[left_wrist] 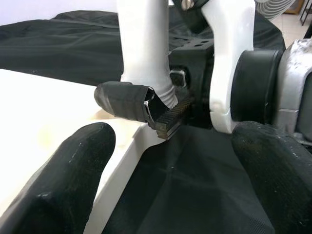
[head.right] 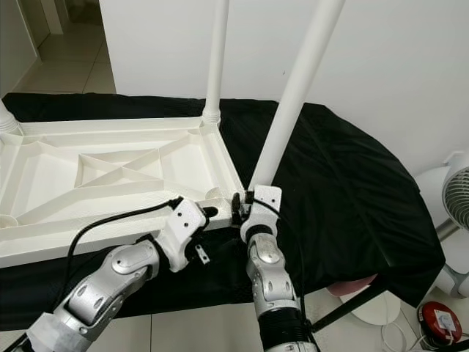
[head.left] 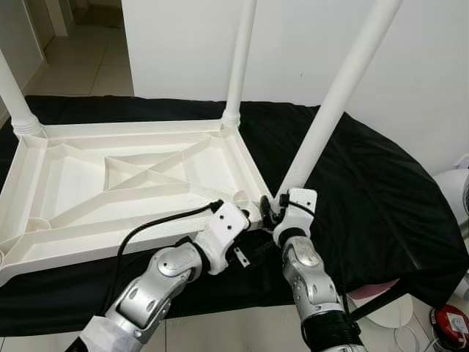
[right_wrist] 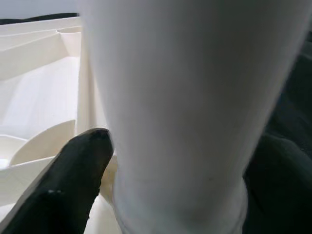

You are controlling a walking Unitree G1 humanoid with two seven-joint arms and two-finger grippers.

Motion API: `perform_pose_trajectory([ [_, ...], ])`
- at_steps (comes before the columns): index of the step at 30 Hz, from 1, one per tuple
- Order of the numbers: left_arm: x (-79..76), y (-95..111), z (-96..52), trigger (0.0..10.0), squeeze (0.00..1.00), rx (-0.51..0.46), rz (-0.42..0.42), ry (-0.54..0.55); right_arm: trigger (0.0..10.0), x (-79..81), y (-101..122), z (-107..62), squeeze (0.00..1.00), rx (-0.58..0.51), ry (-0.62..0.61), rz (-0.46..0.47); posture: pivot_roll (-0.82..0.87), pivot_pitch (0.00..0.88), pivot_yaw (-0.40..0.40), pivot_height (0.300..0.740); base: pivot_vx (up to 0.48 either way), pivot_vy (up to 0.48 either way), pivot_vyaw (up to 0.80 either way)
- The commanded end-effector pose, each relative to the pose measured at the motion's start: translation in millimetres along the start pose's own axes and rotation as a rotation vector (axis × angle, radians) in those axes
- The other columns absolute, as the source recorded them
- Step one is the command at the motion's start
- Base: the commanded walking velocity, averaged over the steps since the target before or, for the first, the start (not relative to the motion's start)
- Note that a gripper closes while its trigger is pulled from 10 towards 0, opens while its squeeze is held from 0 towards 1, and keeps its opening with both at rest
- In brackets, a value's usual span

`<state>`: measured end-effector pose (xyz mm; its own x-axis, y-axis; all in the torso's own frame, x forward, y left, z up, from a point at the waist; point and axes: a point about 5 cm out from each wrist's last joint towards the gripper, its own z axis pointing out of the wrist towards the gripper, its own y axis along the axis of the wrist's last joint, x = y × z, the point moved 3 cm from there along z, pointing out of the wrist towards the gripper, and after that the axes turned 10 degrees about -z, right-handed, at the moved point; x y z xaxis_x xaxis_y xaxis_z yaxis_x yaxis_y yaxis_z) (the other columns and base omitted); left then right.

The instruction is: Building children table

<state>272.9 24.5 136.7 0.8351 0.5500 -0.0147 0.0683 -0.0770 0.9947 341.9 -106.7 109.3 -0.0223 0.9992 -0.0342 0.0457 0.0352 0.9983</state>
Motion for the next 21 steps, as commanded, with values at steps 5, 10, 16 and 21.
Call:
perform_pose_trajectory([
  [5,-10.1,-3,-4.1,10.0,0.00,0.030,-0.013,-0.132,10.0,-10.3,4,-3.7,1.00,-0.041,0.067,-0.038,0.01,0.000,-0.109,0.740,0.000,0.000,0.00],
  [10,-13.7,-2,-2.8,10.0,0.00,0.016,-0.044,-0.127,10.0,-26.6,11,-7.6,0.00,-0.101,0.177,-0.107,0.01,0.000,-0.113,0.740,0.000,0.000,0.00],
  [16,-17.3,2,-5.2,10.0,0.00,0.001,-0.074,-0.156,10.0,-33.1,22,-5.7,0.00,-0.163,0.319,-0.162,0.01,0.000,-0.106,0.740,0.000,0.000,0.00],
  [21,-16.5,3,-6.5,10.0,0.00,0.006,-0.070,-0.164,10.0,-34.4,24,-5.0,0.00,-0.167,0.443,-0.184,0.01,0.000,-0.105,0.740,0.000,0.000,0.00],
])
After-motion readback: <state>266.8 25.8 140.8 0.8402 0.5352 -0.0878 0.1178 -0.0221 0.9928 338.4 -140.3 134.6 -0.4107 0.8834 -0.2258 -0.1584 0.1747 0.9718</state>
